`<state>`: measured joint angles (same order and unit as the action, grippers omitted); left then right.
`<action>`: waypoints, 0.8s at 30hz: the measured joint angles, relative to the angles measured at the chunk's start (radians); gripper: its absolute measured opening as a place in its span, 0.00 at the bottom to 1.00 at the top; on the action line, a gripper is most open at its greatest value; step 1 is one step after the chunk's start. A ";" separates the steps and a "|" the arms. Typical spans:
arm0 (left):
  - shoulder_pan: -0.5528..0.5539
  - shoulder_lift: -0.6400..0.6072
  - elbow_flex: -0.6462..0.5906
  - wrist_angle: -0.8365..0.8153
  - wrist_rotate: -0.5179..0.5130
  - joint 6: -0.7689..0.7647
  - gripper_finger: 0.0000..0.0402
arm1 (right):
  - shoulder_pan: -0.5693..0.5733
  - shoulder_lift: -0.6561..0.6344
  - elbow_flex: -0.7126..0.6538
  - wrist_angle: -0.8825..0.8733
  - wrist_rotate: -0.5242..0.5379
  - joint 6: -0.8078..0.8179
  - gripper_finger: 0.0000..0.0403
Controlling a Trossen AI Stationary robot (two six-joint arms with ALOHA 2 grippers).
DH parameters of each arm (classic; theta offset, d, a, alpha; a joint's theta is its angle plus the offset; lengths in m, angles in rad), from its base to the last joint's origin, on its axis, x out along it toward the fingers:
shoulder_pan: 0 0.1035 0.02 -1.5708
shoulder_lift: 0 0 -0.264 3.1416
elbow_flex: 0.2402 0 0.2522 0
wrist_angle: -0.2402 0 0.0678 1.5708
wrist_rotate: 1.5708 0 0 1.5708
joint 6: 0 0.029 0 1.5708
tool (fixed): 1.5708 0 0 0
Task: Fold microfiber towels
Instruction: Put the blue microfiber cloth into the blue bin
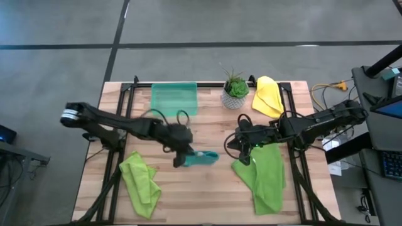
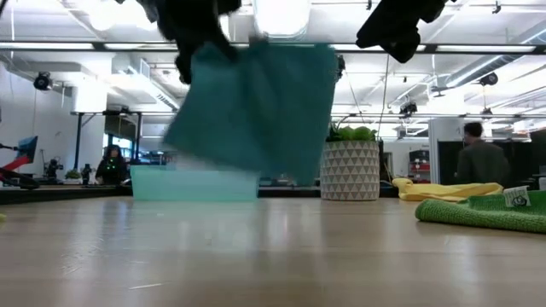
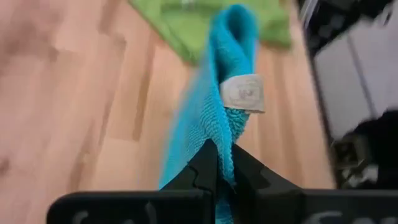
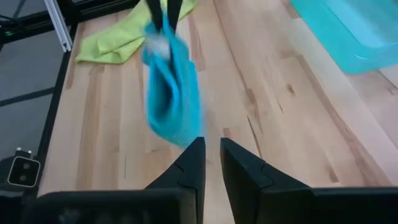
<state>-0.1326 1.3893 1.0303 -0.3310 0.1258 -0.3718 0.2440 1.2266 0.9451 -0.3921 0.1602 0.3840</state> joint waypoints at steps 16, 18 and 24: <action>0.192 -0.217 0.007 -0.087 -0.131 -0.142 0.00 | 0.038 -0.083 -0.012 -0.093 -0.001 -0.032 0.11; 0.234 -0.226 0.007 -0.093 -0.138 -0.139 0.00 | 0.041 -0.107 -0.019 -0.107 -0.001 -0.040 0.11; 0.368 -0.230 0.007 -0.128 -0.150 -0.146 0.00 | 0.042 -0.171 -0.042 -0.102 0.008 -0.066 0.11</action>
<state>0.2351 1.1590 1.0375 -0.4595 -0.0246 -0.5180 0.2855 1.0561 0.9031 -0.4945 0.1686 0.3184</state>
